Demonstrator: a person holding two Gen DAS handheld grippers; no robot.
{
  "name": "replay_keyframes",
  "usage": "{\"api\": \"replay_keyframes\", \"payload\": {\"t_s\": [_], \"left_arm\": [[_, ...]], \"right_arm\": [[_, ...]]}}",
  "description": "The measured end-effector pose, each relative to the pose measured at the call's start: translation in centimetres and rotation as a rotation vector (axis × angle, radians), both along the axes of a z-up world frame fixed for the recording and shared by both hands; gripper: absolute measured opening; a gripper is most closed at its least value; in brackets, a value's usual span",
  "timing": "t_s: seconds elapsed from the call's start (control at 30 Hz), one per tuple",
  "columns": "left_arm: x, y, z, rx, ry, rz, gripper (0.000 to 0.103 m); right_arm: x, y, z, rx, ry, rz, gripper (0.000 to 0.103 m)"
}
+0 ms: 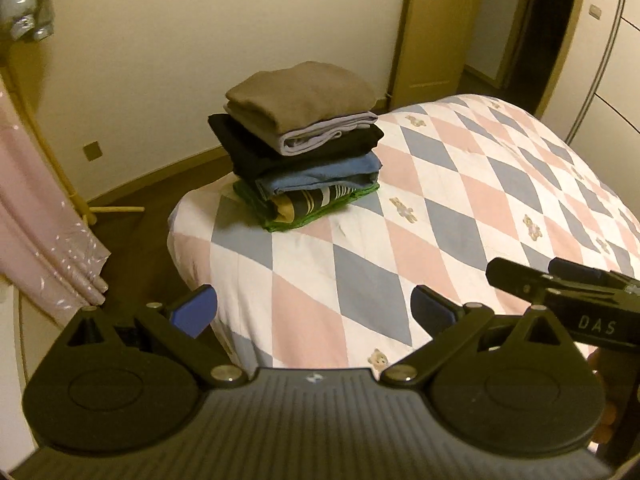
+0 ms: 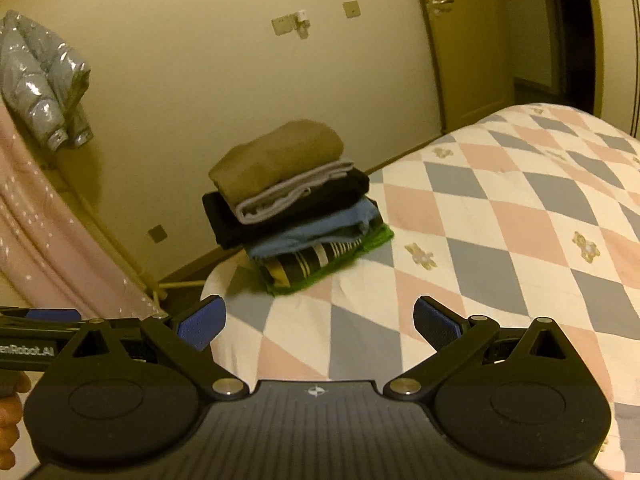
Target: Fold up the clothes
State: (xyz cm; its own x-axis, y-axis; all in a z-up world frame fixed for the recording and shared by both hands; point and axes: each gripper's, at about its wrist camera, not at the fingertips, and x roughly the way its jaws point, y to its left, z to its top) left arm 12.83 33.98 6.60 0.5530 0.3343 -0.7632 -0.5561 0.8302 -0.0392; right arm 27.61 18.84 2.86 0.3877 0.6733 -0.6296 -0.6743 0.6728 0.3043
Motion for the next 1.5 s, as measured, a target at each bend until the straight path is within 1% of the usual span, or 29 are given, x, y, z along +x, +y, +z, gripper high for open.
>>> {"api": "replay_keyframes", "payload": {"t_s": [0.3, 0.43, 0.63, 0.97, 1.23, 1.5], "left_arm": [[-0.9, -3.1, -0.1, 0.015, 0.014, 0.053, 0.102], [-1.3, -4.4, -0.2, 0.02, 0.022, 0.075, 0.102], [-1.5, -5.3, -1.4, -0.003, 0.043, 0.092, 0.102], [-0.8, -5.1, -3.3, -0.043, 0.068, 0.131, 0.102], [0.6, -4.4, -4.2, -0.044, 0.075, 0.149, 0.102], [2.4, -3.9, -4.5, -0.043, 0.072, 0.143, 0.102]], "right_arm": [[-0.2, -3.7, -0.1, 0.021, 0.012, 0.076, 0.103], [0.0, -4.4, -0.5, 0.019, 0.021, 0.102, 0.103], [0.5, -4.7, -1.5, 0.005, 0.041, 0.135, 0.103], [1.1, -4.2, -3.0, -0.031, 0.066, 0.177, 0.103], [1.9, -3.6, -3.7, -0.051, 0.08, 0.19, 0.103], [3.2, -3.2, -3.7, -0.057, 0.078, 0.185, 0.103]]}}
